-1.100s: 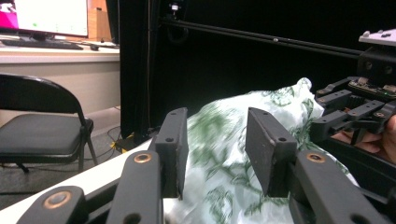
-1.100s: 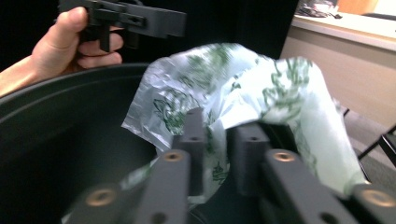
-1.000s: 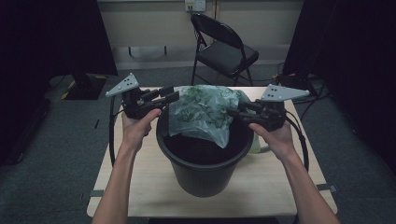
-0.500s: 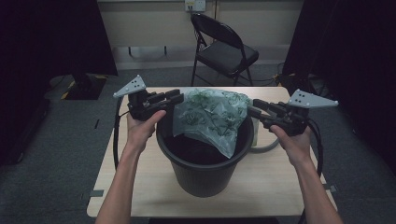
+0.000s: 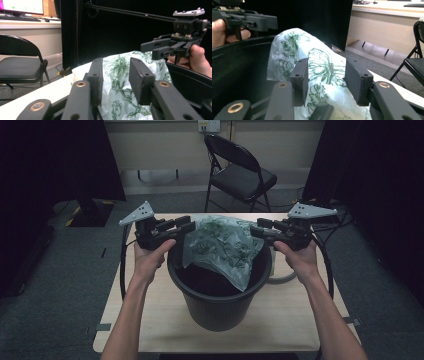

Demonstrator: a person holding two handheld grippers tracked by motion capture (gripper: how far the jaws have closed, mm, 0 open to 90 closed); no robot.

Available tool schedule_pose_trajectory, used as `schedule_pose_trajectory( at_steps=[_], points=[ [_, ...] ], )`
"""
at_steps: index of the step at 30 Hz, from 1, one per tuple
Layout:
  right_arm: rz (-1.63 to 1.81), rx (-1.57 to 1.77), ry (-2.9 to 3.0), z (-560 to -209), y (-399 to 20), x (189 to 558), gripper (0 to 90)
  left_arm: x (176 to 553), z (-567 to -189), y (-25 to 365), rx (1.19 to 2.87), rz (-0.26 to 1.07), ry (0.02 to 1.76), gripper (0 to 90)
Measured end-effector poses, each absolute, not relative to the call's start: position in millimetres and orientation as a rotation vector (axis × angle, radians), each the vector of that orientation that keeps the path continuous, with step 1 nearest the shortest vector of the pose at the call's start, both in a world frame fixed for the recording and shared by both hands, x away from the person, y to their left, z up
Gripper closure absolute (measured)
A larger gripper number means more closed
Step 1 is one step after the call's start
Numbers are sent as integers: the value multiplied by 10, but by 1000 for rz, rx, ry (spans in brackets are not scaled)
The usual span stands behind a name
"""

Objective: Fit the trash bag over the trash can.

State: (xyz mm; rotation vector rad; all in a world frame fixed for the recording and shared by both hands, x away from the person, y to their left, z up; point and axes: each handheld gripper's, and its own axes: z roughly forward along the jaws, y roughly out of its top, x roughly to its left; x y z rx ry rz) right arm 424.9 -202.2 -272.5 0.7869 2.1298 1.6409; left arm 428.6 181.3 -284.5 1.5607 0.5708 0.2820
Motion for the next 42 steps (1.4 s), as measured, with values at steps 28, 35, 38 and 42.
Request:
schedule_pose_trajectory(
  at_steps=[28, 35, 38, 42],
  points=[
    [1770, 651, 2098, -2507, -1963, 4094, 657, 4239, -2809, 1792, 1562, 285, 561, 576],
    [1702, 774, 2188, -2658, -1956, 4445, 465, 4283, -2815, 1780, 1572, 272, 561, 578],
    [1711, 793, 2217, -2712, -1936, 4507, 456, 4294, -2810, 1772, 1579, 276, 570, 548],
    [1622, 804, 2273, -2691, -1898, 4554, 555, 4299, -2784, 1758, 1584, 283, 567, 527]
  ],
)
